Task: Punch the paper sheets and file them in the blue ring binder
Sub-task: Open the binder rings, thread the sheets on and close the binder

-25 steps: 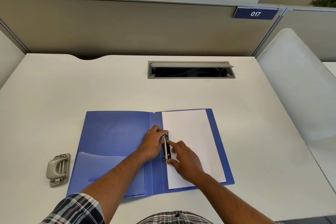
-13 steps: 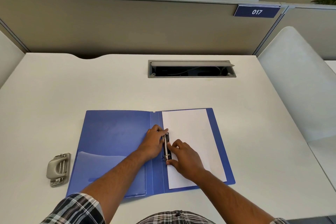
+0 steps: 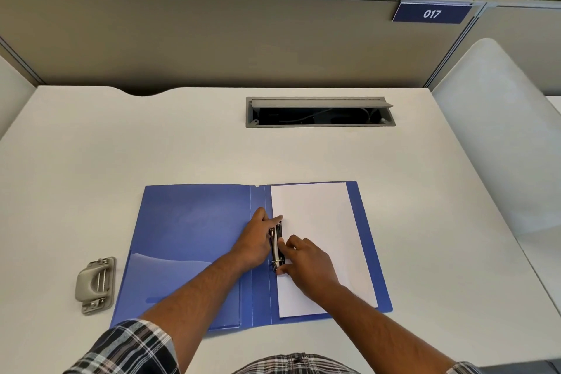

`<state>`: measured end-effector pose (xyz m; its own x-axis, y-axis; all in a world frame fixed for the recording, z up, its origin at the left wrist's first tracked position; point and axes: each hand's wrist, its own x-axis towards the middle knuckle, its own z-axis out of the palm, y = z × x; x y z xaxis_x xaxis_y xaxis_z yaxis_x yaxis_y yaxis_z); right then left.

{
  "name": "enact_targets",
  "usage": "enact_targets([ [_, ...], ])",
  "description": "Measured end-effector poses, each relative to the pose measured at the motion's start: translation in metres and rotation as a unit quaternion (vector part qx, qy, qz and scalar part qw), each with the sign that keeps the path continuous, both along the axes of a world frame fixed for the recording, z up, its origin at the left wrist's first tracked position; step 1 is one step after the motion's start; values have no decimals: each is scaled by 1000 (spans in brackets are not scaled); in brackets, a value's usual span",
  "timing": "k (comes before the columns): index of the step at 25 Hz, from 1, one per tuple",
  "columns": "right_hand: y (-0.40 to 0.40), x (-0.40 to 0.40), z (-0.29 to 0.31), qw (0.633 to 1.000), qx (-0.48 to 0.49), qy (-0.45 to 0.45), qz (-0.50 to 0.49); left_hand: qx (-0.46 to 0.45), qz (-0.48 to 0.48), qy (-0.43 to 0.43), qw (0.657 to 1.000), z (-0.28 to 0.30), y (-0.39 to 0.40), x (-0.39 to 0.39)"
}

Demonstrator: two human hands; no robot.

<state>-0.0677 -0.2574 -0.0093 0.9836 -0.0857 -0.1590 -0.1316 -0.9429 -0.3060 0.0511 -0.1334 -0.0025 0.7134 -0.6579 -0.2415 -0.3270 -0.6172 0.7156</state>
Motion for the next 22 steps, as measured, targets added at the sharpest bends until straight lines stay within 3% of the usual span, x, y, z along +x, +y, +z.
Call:
enact_targets([
  [7,-1,-2,-9,999,-34,-22,2,1,-7,-13,1000,-1,1,0],
  [13,1,-3,2,998,27,-25,-46,-6,0,-18,1000,1,6,-2],
  [18,2,-19,7,984,132,-14,-117,-72,114,17,991,5,14,-26],
  [22,-6,-34,6,979,145,-47,-134,-93,157,27,983,4,39,-36],
])
